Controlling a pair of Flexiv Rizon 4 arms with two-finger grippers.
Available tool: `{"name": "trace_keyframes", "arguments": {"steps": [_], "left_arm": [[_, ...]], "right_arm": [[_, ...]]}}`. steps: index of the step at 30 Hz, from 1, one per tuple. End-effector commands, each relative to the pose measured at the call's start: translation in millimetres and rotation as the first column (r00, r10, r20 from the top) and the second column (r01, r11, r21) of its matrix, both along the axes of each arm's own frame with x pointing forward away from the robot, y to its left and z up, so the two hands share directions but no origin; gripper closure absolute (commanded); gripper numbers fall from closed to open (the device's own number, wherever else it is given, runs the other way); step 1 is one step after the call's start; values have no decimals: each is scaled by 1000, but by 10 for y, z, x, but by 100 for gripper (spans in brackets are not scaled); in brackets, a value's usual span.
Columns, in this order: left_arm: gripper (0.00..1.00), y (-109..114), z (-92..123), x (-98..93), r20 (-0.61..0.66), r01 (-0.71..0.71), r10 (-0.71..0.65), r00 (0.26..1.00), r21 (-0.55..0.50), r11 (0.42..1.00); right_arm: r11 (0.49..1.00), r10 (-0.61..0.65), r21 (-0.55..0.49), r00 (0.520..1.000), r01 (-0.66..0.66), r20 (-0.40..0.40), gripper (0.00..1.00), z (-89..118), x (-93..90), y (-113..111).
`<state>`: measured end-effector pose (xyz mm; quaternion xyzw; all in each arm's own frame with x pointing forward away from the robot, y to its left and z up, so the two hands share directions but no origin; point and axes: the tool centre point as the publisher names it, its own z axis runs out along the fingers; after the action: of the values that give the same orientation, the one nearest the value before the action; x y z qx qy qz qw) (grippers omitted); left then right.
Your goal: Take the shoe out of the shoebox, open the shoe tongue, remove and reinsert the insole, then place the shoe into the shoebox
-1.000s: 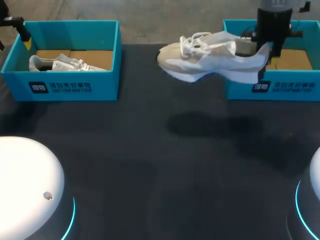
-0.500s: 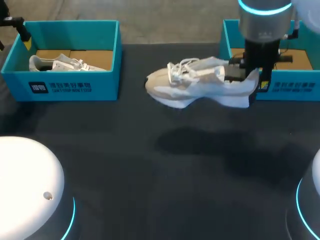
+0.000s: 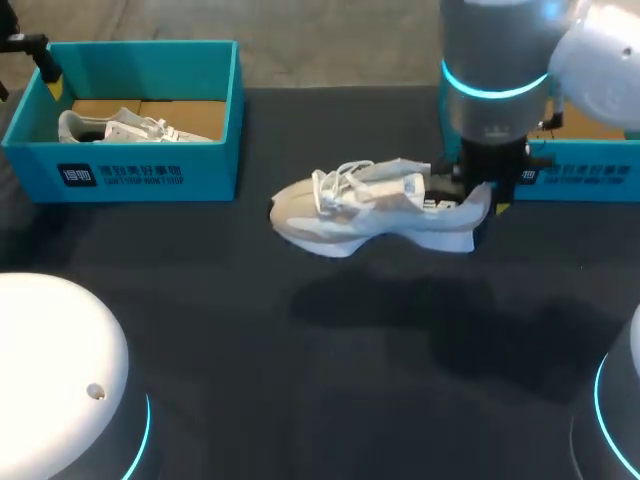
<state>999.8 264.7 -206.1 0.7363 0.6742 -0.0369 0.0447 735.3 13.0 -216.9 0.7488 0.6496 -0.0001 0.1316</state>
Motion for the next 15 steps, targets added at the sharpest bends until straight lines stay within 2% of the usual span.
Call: {"name": "trace_keyframes", "arguments": {"steps": [1, 15], "left_arm": [[0, 1, 1, -13, 3, 1, -1, 1000, 1, 1000], [0, 1, 1, -13, 3, 1, -1, 1000, 1, 1000]], "right_arm": [[1000, -4, -1, 1000, 4, 2, 100, -154, -3, 68], [1000, 0, -15, 1000, 0, -12, 100, -648, -83, 261]]}}
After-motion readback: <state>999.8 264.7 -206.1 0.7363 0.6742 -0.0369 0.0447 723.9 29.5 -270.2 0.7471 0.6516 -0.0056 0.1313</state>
